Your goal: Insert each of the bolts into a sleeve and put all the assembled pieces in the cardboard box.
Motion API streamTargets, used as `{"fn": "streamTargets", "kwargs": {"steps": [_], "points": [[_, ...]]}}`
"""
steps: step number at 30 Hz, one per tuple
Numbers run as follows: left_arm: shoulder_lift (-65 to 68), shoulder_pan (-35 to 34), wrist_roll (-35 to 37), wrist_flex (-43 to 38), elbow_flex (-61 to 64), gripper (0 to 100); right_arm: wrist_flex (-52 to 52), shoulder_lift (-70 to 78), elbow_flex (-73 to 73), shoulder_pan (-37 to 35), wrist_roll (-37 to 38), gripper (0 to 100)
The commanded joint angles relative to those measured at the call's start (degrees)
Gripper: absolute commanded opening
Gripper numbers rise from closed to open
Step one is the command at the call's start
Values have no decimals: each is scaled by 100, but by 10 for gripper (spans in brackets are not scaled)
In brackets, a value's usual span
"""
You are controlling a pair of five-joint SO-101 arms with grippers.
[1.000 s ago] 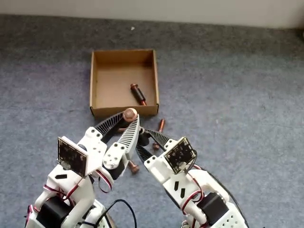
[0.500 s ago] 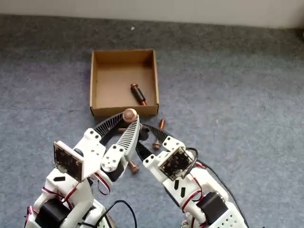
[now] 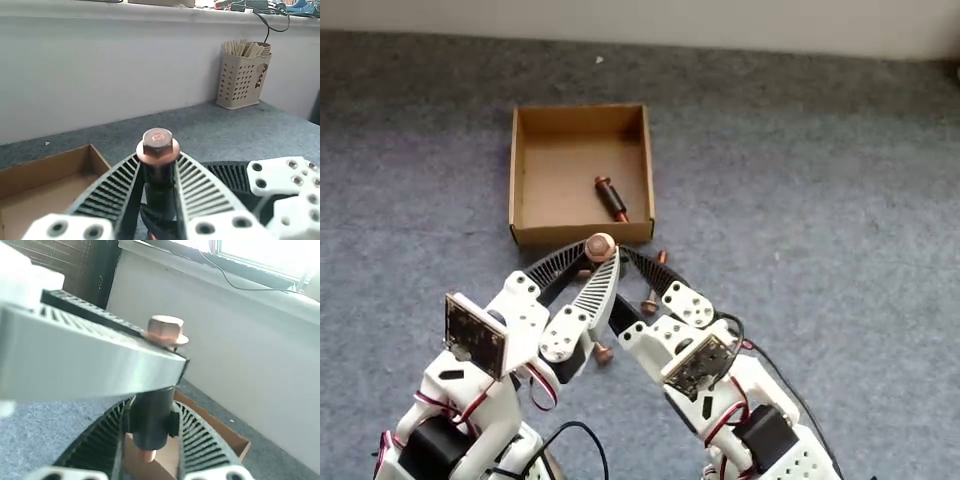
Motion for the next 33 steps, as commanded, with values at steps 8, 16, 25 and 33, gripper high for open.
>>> {"fn": "streamTargets", "kwargs": {"steps": [8,16,25,33], "points": [[4,-251,70,193,295,175,-207,-92,-163,-57,35,4],[4,-453,44,967,-119,220,-198,-92,303,-22,35,4],[4,-462,-26,1029,-330,225,-198,-92,875,119,35,4],[4,-1174,-1398,1407,-884,209,-198,-92,1121,673,-53,4]]}}
